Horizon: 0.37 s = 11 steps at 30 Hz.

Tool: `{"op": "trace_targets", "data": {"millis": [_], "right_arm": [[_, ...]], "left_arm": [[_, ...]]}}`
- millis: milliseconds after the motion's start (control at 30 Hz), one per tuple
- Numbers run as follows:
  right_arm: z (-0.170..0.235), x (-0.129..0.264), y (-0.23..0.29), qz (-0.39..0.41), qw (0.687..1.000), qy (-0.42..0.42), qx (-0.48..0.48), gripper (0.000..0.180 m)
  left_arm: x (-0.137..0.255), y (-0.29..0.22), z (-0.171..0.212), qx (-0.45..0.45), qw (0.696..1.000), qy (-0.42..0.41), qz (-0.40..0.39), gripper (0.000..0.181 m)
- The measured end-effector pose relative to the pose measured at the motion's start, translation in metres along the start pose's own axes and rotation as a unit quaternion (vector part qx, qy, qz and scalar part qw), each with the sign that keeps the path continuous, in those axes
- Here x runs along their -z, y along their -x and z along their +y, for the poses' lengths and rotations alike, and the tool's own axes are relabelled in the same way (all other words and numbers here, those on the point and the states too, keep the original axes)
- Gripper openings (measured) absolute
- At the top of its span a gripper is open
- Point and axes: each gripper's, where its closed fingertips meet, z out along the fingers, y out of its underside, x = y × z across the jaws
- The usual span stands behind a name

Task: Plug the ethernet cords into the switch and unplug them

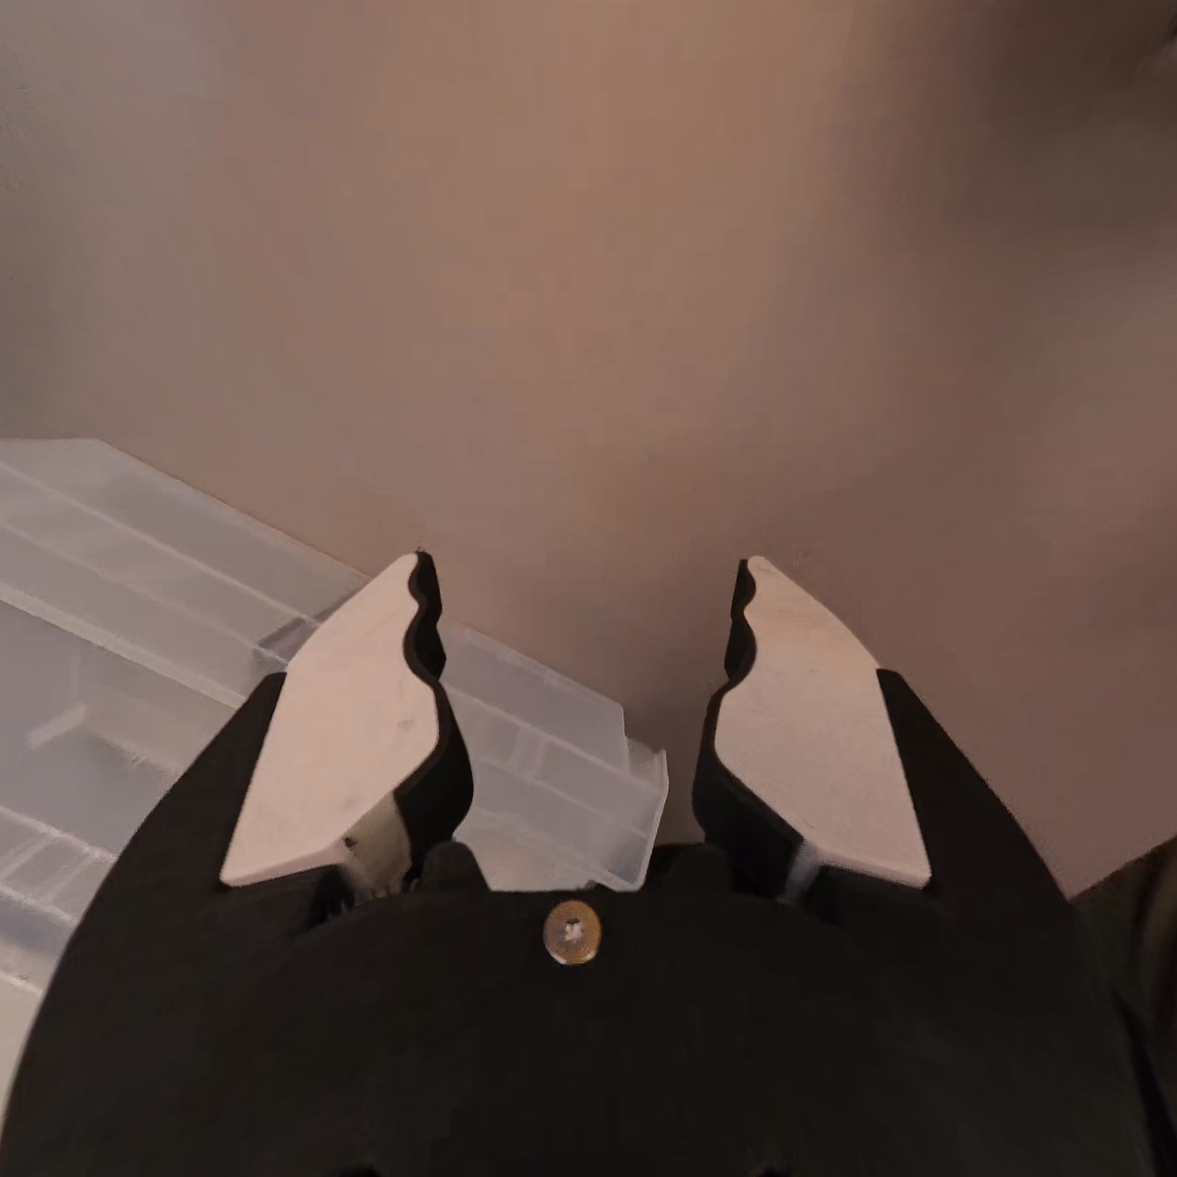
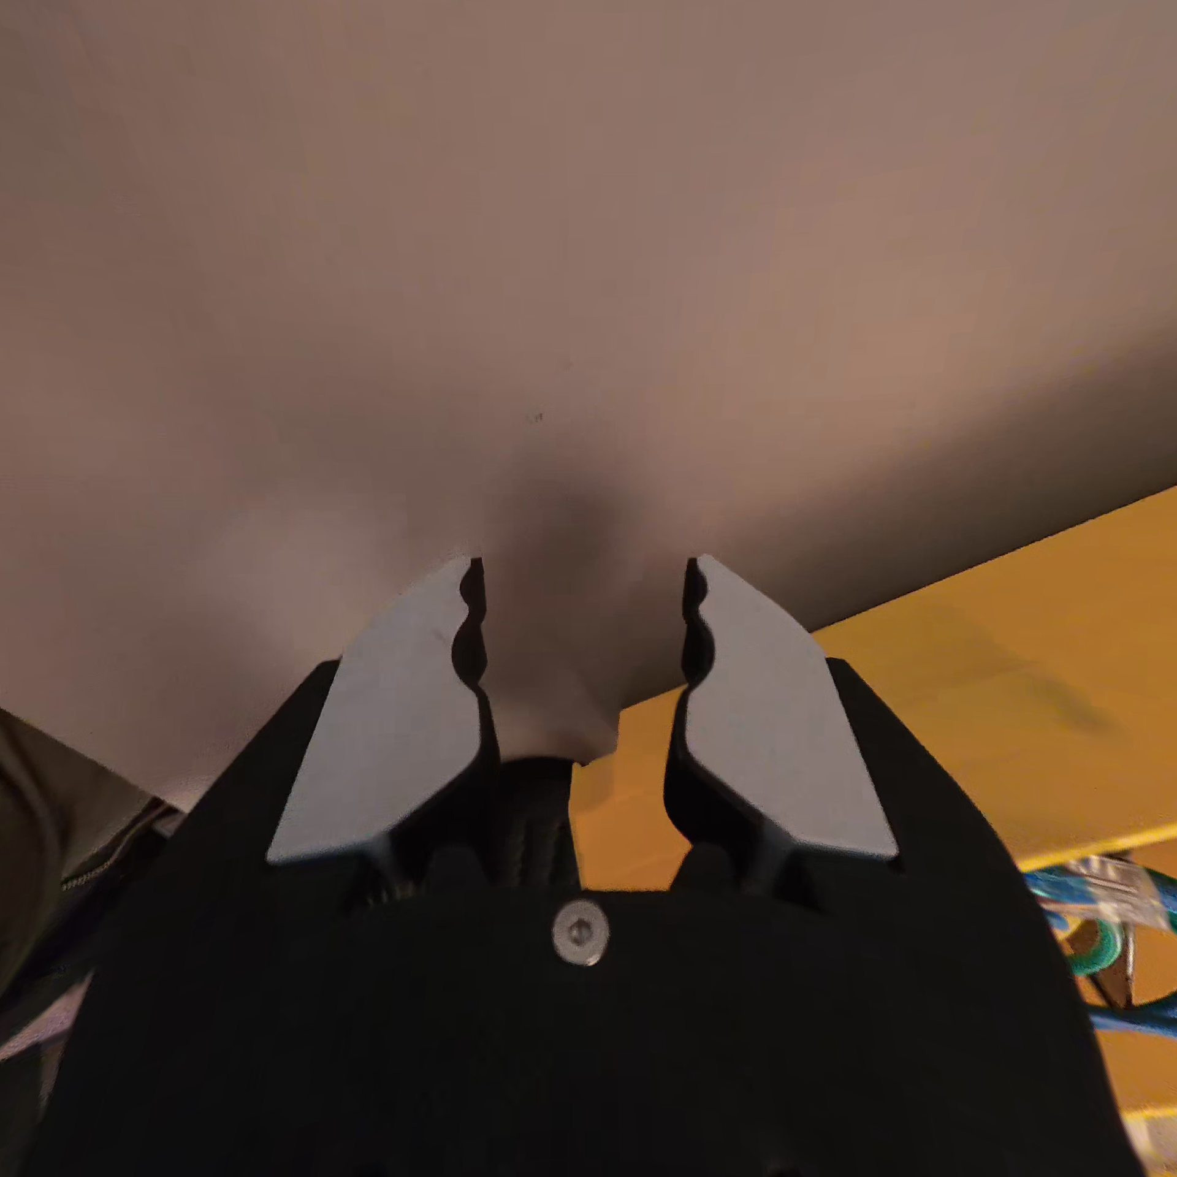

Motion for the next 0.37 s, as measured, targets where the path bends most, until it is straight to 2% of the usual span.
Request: {"op": "trace_targets", "data": {"millis": [33,200,367], "right_arm": [[0.003,-0.002,0.001,-0.001,1.0,0.012,0.006,0.06],[0.022,-0.012,0.005,-0.004,0.997,0.071,0.017,0.063],[0.026,-0.013,0.007,-0.013,0.996,0.084,0.024,0.063]], "left_arm": [[-0.002,-0.001,0.005,-0.005,1.0,0.017,-0.001,0.088],[-0.006,-0.013,0.012,-0.021,0.999,0.045,0.016,0.093],[-0.002,-0.017,0.006,-0.023,0.999,0.027,0.023,0.097]]}}
